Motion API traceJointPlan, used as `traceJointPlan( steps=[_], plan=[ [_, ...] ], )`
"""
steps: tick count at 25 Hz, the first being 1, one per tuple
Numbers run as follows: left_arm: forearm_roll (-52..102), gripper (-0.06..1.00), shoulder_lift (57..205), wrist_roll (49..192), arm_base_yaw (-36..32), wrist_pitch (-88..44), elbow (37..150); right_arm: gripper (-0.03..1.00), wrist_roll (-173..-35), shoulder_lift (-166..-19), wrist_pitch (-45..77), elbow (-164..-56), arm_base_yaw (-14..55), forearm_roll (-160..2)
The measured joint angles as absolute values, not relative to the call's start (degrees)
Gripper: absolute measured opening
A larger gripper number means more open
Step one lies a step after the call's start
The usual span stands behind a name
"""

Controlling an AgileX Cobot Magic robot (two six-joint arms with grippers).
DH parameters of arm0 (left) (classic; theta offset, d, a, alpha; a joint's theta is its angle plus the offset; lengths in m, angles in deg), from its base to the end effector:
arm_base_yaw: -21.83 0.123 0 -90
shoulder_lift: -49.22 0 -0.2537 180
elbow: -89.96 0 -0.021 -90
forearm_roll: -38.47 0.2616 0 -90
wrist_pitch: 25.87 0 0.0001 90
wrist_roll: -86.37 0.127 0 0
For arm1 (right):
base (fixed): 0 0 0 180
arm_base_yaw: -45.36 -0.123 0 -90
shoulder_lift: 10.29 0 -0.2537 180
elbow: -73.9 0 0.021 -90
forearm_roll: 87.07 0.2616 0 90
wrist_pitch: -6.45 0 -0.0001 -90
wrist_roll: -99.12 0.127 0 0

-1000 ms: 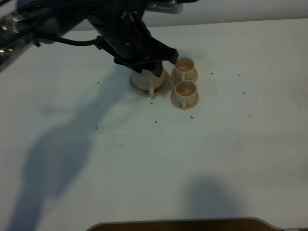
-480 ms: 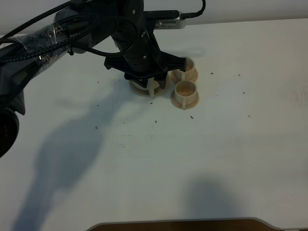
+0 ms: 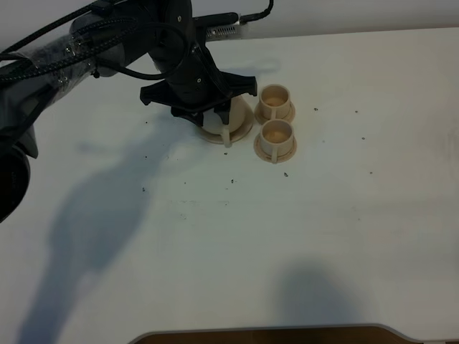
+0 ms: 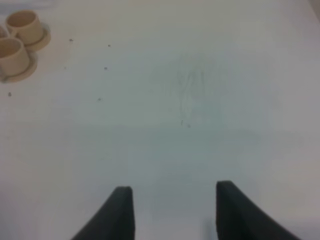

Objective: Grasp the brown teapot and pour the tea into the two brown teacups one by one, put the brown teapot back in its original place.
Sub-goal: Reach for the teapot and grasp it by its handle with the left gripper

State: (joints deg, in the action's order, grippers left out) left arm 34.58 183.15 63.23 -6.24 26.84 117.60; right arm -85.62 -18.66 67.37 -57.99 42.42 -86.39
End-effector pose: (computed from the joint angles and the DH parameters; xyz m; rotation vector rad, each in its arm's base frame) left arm 0.4190 -0.2312 0.1341 0.0775 2.8207 -0.3044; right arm 0.0680 0.0048 0.2634 -0.1378 2.0443 -0.0054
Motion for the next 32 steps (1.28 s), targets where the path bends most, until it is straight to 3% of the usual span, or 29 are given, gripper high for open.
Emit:
traceJointPlan(
  steps=[6,13,20,32],
  plan=[
    [31.93,0.40,185.95,63.19,-6.17,26.73,120.58,0.40,-85.62,-18.66,67.37,-57.99,42.42,-86.39],
    [32.03,0.40,190.83,63.84,-7.25,35.91,129.88,0.40,-85.62,-18.66,67.37,-57.99,42.42,-86.39],
    [37.38,0.40,190.90,62.93,-7.30,41.79,130.76,0.40,-85.62,-18.66,67.37,-57.99,42.42,-86.39],
    [36.63,0.40,193.19,61.94,-7.30,37.72,130.84,0.40,-85.62,-18.66,67.37,-57.99,42.42,-86.39]
  ],
)
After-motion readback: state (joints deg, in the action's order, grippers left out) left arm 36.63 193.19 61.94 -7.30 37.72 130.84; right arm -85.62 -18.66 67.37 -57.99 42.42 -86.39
